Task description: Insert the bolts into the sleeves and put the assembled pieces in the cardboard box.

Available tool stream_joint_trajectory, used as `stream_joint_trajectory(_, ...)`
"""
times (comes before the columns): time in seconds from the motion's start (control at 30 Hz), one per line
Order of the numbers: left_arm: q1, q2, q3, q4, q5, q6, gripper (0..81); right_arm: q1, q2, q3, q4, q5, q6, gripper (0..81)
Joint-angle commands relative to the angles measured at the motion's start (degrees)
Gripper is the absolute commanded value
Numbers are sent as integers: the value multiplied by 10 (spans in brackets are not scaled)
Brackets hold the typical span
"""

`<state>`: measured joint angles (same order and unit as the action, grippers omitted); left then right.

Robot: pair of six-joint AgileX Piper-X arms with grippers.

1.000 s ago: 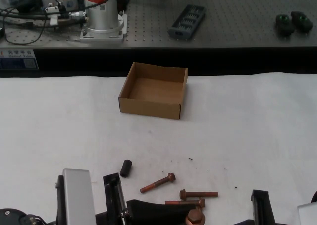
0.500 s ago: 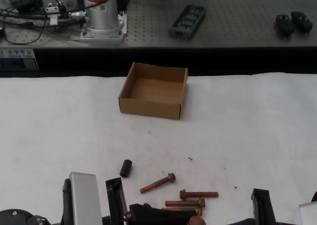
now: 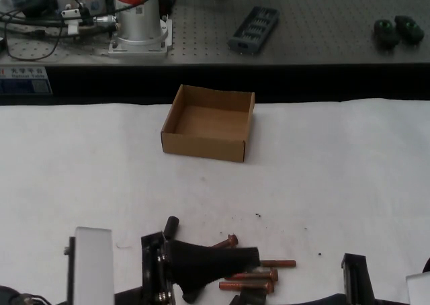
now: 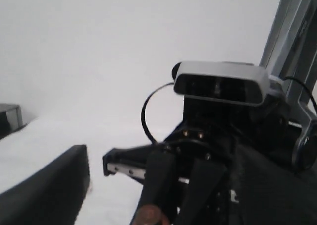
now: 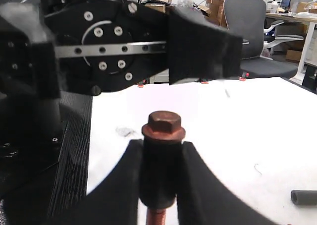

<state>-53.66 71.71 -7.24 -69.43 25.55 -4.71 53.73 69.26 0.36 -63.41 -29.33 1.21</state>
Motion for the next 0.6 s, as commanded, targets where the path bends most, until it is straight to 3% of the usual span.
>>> stream_joint_trajectory(0.0, -4, -4, 8, -57, 6, -9, 583, -4, -3, -6, -8, 14, 0, 55)
stream_joint_trajectory(0.1, -4, -15, 31, -105, -9, -5, 575, -4, -3, -6, -6, 31, 0, 55)
stream_joint_trajectory(0.2, -4, -31, 65, -150, -70, 20, 529, -4, -3, -6, -3, 60, 0, 55)
stream_joint_trajectory(0.3, -4, -44, 72, -178, -139, 57, 404, -4, -3, -6, -4, 88, 1, 55)
stream_joint_trajectory(0.47, -4, -51, 72, -128, -188, 81, 11, -4, -8, -6, -13, 153, 50, 55)
stream_joint_trajectory(0.57, -4, -51, 72, -112, -264, 95, 3, -4, -26, -7, -12, 176, 56, 55)
